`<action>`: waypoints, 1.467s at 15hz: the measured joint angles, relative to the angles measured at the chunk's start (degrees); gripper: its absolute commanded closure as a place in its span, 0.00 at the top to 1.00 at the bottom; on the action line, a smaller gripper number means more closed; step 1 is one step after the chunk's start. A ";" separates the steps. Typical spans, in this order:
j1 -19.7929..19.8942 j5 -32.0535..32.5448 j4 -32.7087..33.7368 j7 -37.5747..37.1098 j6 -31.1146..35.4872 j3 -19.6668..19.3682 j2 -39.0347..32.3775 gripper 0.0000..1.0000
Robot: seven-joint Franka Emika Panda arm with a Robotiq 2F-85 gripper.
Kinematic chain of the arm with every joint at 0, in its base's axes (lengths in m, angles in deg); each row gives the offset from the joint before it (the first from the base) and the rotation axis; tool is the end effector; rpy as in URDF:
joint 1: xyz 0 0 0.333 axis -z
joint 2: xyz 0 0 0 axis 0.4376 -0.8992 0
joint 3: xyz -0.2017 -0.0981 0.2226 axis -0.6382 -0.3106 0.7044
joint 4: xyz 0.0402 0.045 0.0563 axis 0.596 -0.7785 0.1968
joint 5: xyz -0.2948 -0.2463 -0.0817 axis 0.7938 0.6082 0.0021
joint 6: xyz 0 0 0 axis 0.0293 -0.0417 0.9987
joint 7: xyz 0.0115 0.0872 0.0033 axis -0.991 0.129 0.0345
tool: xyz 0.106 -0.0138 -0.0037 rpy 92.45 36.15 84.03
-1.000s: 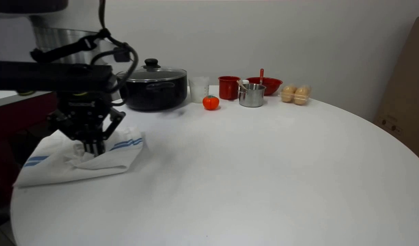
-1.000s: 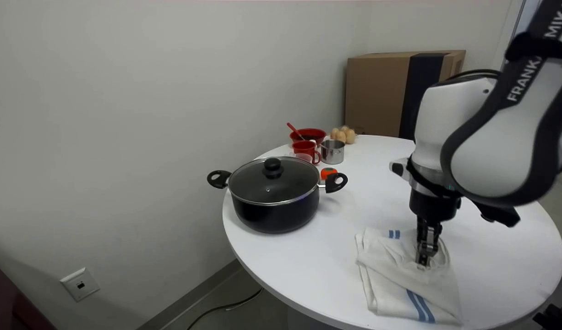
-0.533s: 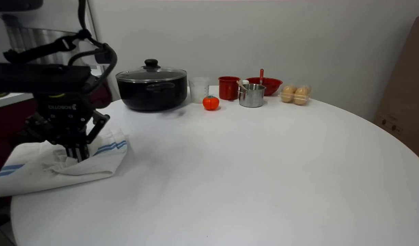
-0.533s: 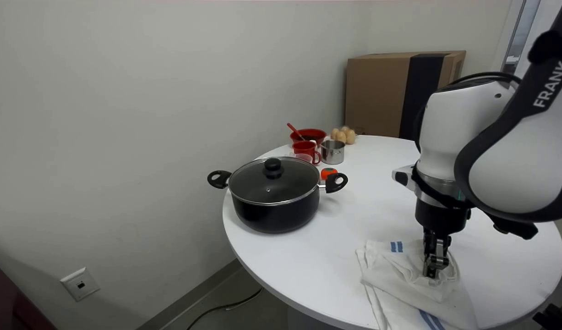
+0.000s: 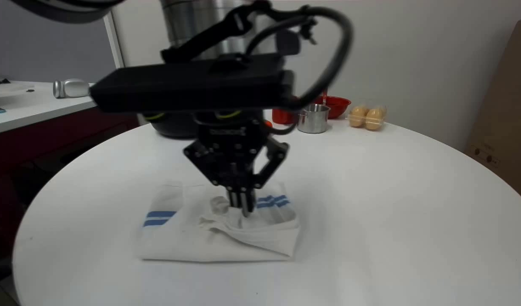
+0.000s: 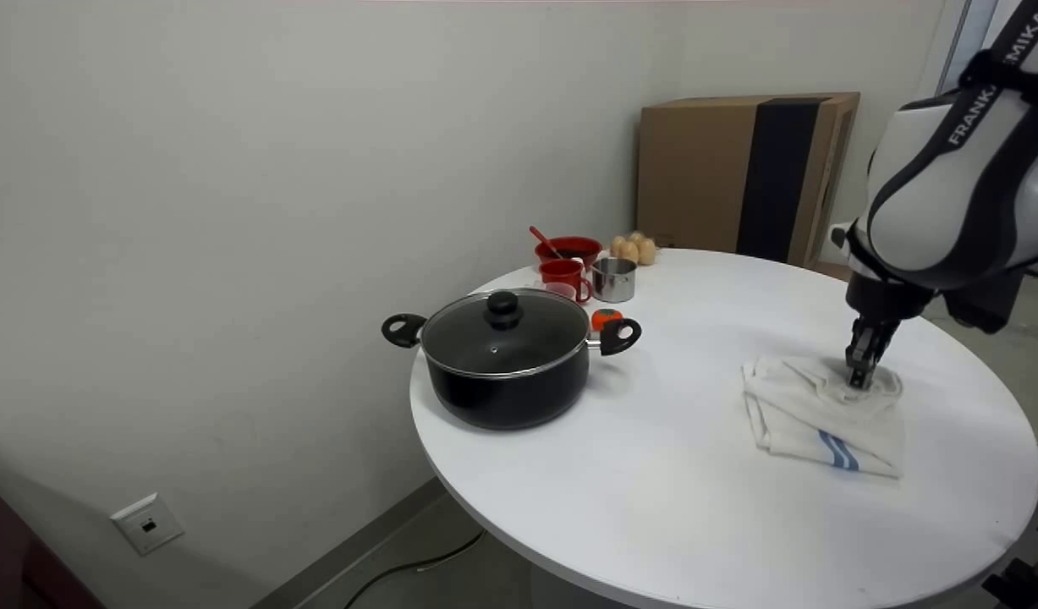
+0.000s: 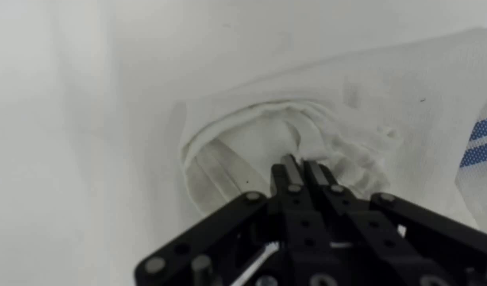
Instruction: Use the towel to wipe the table
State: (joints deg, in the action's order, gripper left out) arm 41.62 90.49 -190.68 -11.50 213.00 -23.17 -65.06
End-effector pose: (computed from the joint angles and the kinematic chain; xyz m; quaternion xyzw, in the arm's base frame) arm 0.4290 -0.1666 0.1532 0.9846 0.1642 0.0058 0.0591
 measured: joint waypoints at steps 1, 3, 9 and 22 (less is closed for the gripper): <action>1.42 -0.04 2.25 -0.02 -0.32 -1.17 -0.95 0.01; 3.71 -0.40 6.41 -0.13 -1.04 -2.65 -2.90 0.01; 9.20 -3.68 18.30 -1.34 -3.56 -3.65 -8.11 0.01; 0.71 -3.40 18.43 -4.39 -2.77 1.02 -11.93 0.01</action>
State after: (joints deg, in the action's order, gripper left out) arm 42.33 87.08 -172.25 -15.89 210.23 -22.15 -77.00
